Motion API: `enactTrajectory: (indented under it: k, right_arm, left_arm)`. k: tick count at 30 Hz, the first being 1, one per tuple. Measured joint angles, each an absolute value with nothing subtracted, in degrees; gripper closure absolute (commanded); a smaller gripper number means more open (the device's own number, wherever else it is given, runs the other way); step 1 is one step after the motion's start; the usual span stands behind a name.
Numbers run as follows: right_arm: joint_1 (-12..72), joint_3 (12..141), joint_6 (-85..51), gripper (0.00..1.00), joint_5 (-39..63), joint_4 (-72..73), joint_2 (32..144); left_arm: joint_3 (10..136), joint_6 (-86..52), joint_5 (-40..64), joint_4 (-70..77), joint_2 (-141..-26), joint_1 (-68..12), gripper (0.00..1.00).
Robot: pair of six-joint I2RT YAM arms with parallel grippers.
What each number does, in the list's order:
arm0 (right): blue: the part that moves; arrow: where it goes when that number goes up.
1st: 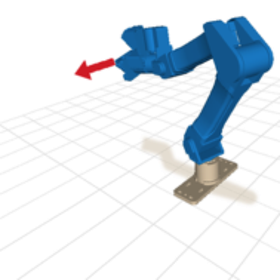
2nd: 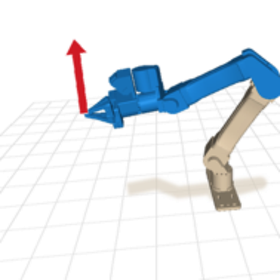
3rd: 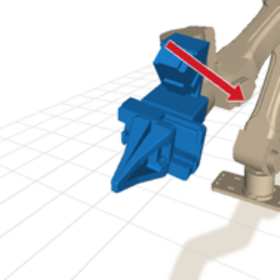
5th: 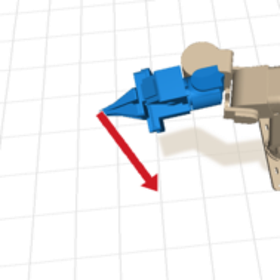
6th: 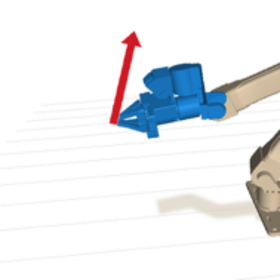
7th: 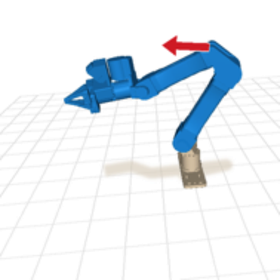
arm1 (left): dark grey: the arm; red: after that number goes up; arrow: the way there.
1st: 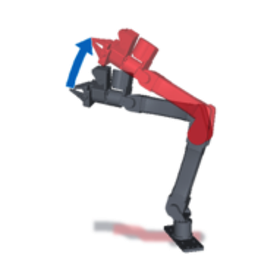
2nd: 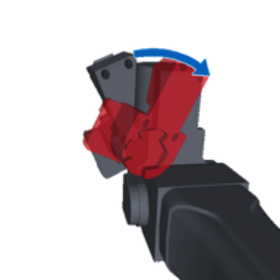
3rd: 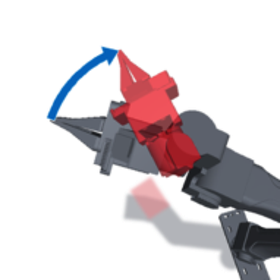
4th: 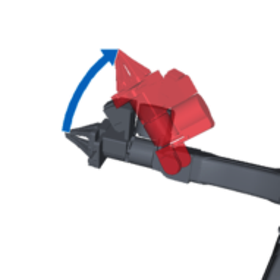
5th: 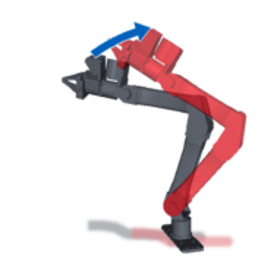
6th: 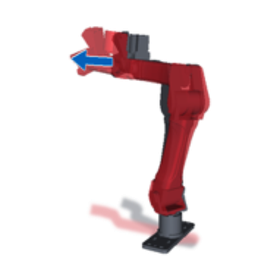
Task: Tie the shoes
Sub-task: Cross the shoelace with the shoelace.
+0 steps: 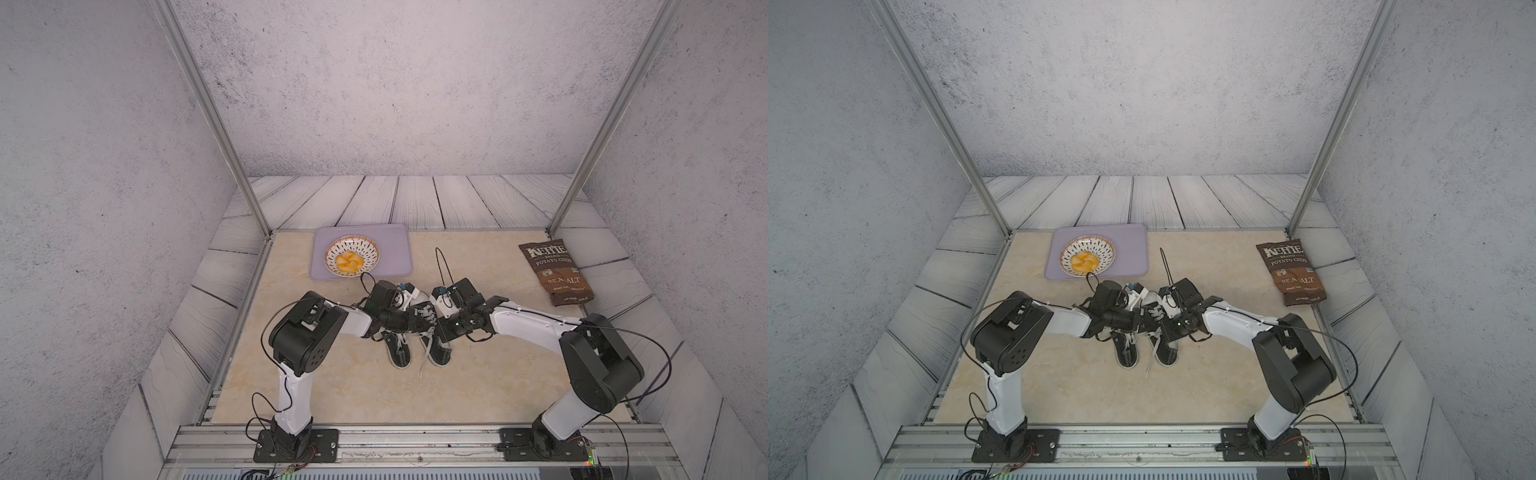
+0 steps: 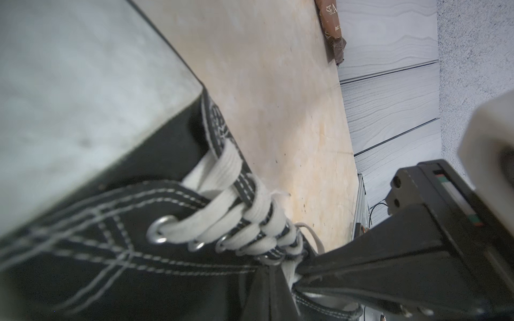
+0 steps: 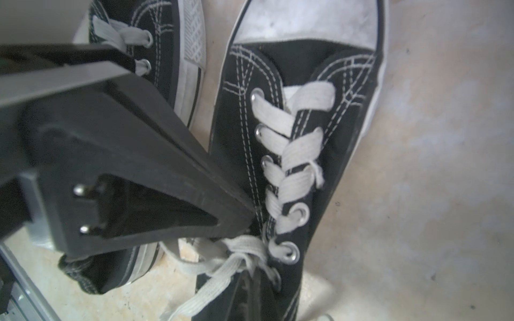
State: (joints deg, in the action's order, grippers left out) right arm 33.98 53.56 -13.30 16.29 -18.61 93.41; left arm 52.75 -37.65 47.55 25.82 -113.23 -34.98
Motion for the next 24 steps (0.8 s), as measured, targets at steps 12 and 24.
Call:
enactTrajectory:
  k: [12, 24]
  right_arm:
    - [34.0, 53.5, -13.3, 1.0, 16.0, -18.6, 93.4]
    - [34.0, 53.5, -13.3, 1.0, 15.9, -18.6, 93.4]
  left_arm:
    - [52.9, -35.9, 51.2, 23.4, -113.3, -35.0, 0.99]
    - [52.9, -40.1, 55.5, 28.5, -115.4, -34.5, 0.93]
